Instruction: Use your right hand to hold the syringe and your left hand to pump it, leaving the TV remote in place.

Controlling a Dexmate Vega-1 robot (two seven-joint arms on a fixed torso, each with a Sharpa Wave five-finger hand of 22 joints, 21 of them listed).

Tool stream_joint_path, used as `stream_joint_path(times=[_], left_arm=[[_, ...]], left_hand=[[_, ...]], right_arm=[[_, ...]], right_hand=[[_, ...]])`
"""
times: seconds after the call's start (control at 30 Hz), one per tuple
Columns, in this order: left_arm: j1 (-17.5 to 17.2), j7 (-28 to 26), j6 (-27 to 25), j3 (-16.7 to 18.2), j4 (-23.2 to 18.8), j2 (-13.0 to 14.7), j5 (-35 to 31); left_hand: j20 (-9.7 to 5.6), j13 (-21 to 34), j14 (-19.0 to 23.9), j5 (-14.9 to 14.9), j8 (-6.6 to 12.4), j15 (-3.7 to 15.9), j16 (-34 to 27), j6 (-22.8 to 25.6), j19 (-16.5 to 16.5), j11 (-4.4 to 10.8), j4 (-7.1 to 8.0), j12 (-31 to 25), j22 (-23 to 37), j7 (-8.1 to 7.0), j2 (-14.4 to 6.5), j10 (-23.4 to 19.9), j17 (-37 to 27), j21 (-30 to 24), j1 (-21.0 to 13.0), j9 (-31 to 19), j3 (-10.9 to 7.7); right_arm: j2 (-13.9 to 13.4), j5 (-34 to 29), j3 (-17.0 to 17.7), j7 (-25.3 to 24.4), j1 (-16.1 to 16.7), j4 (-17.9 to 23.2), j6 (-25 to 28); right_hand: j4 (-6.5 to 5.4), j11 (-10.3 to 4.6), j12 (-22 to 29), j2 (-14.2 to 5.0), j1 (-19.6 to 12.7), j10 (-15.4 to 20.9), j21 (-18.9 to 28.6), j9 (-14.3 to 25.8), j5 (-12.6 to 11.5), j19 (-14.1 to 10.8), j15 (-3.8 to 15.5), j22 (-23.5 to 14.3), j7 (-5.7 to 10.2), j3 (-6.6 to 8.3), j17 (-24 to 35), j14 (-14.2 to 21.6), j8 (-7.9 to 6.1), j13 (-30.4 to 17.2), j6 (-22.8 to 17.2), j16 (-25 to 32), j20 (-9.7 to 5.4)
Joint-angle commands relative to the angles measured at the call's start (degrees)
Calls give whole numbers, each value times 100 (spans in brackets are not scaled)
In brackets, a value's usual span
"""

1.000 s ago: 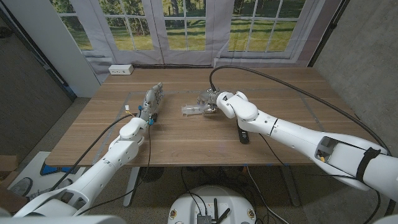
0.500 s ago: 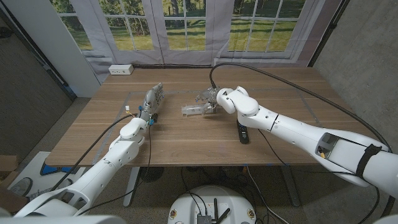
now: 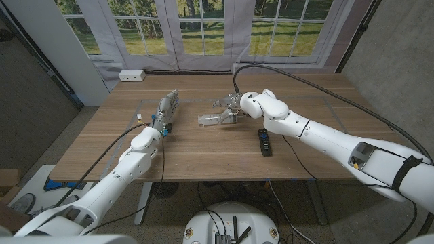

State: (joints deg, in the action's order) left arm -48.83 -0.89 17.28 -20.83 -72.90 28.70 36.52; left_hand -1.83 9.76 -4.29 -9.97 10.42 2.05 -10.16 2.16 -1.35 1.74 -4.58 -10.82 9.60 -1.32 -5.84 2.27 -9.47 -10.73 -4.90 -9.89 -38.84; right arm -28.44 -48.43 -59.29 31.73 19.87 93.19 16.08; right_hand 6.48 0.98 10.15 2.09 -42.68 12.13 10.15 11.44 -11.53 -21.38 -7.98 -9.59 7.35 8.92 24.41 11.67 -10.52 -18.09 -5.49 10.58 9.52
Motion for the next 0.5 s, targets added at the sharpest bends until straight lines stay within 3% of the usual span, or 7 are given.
stream_joint_path(times=[0.03,0.23,0.5], left_arm=[[25,3,-2,-26,-22,18,-63],[57,14,5,-47,-25,37,-113],[106,24,-4,-79,-35,61,-181]], left_hand=[[-361,14,-1,-15,12,145,-11,50,36,17,45,-20,16,9,-481,-56,-11,-26,-73,-7,-7],[-361,14,7,-15,13,147,-12,63,37,16,51,-20,16,0,-478,-63,-11,-25,-77,-7,-11],[-360,14,7,-15,10,148,-9,65,39,20,55,-19,16,6,-476,-69,-10,-25,-82,-7,-14]], right_arm=[[-164,463,247,-103,79,214,24],[-265,663,412,-254,190,391,136],[-438,1060,677,-485,335,532,207]], right_hand=[[-27,10,20,-32,65,-56,8,6,-20,43,-3,-13,29,-19,-16,-51,12,8,42,8,-62],[-31,30,14,-62,100,-133,13,-2,-38,74,5,-12,31,-9,-40,-135,4,37,71,-1,-82],[-61,18,30,-92,235,-224,4,-18,-59,183,-64,-11,29,-19,-89,-315,17,96,216,-11,42]])
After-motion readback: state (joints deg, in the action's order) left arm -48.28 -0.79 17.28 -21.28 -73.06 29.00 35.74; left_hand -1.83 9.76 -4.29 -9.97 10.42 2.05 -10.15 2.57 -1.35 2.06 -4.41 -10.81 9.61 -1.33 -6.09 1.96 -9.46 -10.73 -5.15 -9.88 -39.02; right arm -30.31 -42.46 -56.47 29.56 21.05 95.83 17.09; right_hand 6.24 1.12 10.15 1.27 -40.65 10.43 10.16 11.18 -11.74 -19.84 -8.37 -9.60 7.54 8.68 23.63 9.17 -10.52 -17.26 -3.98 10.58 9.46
